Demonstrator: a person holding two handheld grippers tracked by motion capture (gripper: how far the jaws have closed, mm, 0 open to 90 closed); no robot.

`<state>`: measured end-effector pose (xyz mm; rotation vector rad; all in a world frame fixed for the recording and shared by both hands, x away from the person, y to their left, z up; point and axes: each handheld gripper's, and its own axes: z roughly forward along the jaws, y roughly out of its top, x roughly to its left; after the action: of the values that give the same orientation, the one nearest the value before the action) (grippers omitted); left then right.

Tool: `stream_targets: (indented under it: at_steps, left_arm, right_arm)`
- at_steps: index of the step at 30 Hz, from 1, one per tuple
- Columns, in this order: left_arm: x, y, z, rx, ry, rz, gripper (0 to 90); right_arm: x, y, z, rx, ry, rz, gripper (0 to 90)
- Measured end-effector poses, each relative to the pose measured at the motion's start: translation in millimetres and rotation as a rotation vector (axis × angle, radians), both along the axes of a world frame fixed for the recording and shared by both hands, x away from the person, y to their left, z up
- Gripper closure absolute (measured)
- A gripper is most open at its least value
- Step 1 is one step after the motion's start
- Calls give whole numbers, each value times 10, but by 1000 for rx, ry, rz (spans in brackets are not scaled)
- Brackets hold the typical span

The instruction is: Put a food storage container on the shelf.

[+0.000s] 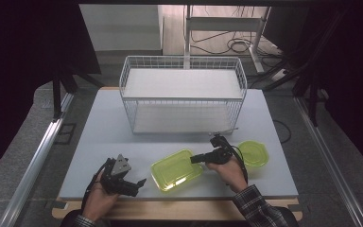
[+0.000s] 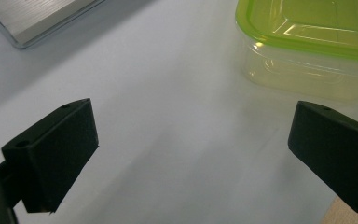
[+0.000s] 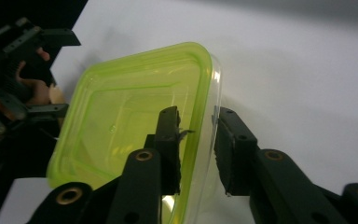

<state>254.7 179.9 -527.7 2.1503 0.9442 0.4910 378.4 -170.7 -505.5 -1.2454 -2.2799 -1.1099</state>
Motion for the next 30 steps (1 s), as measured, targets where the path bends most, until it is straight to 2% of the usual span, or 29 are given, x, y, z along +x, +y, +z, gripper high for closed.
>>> stream_targets:
  at_steps: [4,8,13,14,24,25,30]
  left_arm:
    - [-1,-2,-3,-7,0,4,13]
    - [-1,-1,-2,-6,-1,4,13]
    - [3,25,2,1,-1,12,14]
    - [5,37,1,0,0,18,14]
    - [18,56,-15,10,16,30,14]
    - [19,53,-20,13,19,30,14]
    - [21,50,-27,18,23,29,14]
  right_arm:
    - [33,-48,-26,65,77,-1,800]
    - [25,-53,-24,77,93,-3,804]
    - [15,-67,5,99,87,-14,805]
    - [15,-78,42,116,84,-20,804]
    - [47,-153,186,168,57,-55,804]
    - [56,-171,222,183,55,-61,804]
    - [74,-198,340,200,27,-76,804]
